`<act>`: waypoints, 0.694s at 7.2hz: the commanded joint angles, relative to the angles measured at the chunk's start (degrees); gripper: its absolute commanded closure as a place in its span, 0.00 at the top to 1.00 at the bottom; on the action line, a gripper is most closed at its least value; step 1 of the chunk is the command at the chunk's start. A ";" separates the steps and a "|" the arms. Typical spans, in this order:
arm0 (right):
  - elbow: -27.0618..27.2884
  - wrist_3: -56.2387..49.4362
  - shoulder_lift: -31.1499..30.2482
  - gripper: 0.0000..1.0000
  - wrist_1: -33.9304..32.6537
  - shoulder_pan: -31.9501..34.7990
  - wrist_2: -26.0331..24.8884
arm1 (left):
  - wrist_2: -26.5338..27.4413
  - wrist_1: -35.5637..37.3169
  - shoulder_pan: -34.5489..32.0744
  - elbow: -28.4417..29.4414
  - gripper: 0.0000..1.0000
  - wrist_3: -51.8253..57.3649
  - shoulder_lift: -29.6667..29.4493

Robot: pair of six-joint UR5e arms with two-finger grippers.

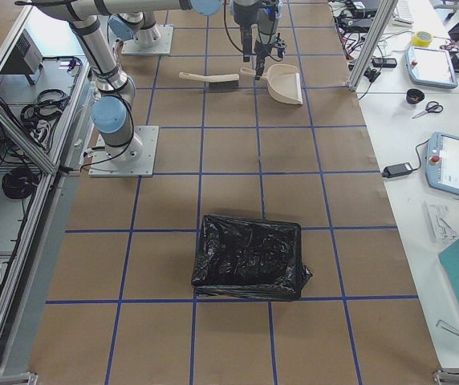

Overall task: Sweep and dump trash in nearest bin
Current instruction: 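Lower dustpan onto table beyond the brush and open left gripper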

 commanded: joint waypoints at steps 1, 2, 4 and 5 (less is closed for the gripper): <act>0.00 0.11 0.00 1.00 0.00 0.00 0.06 | -2.66 -0.77 -0.09 0.31 1.00 -1.38 3.07; 0.00 0.11 0.17 1.00 -0.09 0.00 0.07 | -2.67 -3.31 0.61 0.57 1.00 -1.28 5.35; 0.00 0.11 0.26 1.00 -0.09 0.00 0.07 | -2.23 -8.75 4.28 1.27 1.00 5.77 10.01; 0.00 0.11 0.26 1.00 -0.09 0.00 0.07 | -2.49 -11.83 8.39 1.80 1.00 8.01 12.82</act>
